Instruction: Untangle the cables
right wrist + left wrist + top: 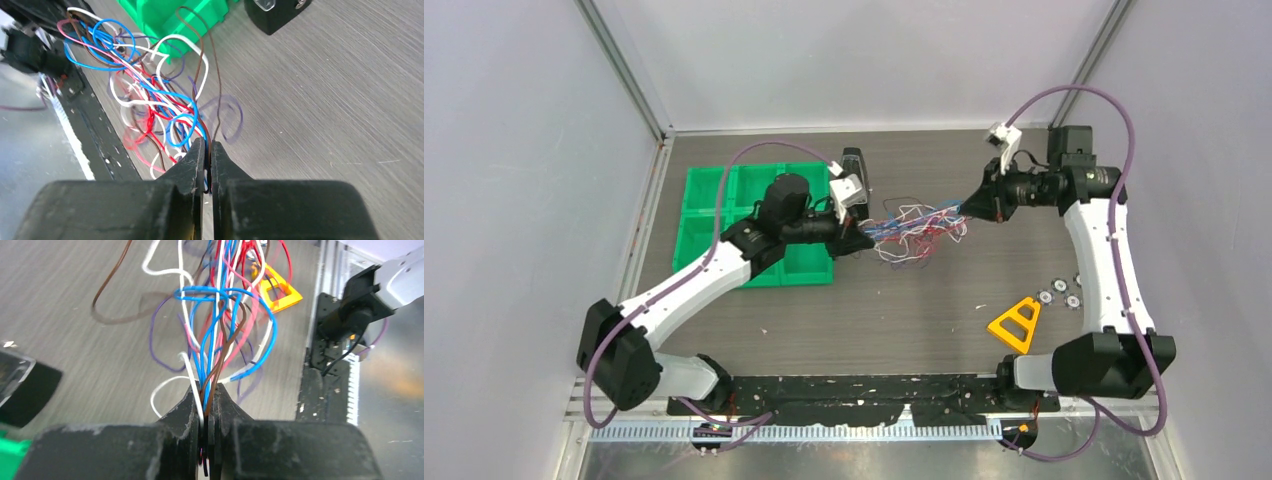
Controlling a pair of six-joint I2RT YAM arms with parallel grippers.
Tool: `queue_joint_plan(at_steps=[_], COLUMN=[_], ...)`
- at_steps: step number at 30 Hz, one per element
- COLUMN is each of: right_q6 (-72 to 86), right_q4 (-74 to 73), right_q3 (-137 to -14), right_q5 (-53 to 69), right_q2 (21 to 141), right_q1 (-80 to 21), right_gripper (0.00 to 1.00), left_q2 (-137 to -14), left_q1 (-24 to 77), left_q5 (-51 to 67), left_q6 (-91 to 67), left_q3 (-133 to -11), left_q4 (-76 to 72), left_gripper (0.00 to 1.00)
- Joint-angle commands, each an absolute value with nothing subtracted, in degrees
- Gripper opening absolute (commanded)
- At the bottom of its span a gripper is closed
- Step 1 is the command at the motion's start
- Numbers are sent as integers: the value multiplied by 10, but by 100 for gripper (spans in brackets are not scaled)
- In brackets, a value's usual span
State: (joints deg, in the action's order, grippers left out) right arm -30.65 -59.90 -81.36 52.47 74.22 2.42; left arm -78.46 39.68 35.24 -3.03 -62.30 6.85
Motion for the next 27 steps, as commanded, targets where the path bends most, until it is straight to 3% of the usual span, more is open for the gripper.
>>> queue_joint_plan(at_steps=[1, 13, 27], right_q6=[-317, -224, -325], right_q4=[-566, -482, -368], right_q3=[-896, -1027, -888], right_q5=[441, 392, 139], right_q2=[794, 916, 946], right_q1=[133, 269, 268], right_gripper=[5, 5, 5], left_q2=[-730, -666, -621], left_q1=[334, 311, 366], left_q5=[326, 312, 357], left_q6=[64, 127, 166], left_q3=[-559, -525, -659], left_q4=[221, 279, 308], left_gripper=[0, 0, 0])
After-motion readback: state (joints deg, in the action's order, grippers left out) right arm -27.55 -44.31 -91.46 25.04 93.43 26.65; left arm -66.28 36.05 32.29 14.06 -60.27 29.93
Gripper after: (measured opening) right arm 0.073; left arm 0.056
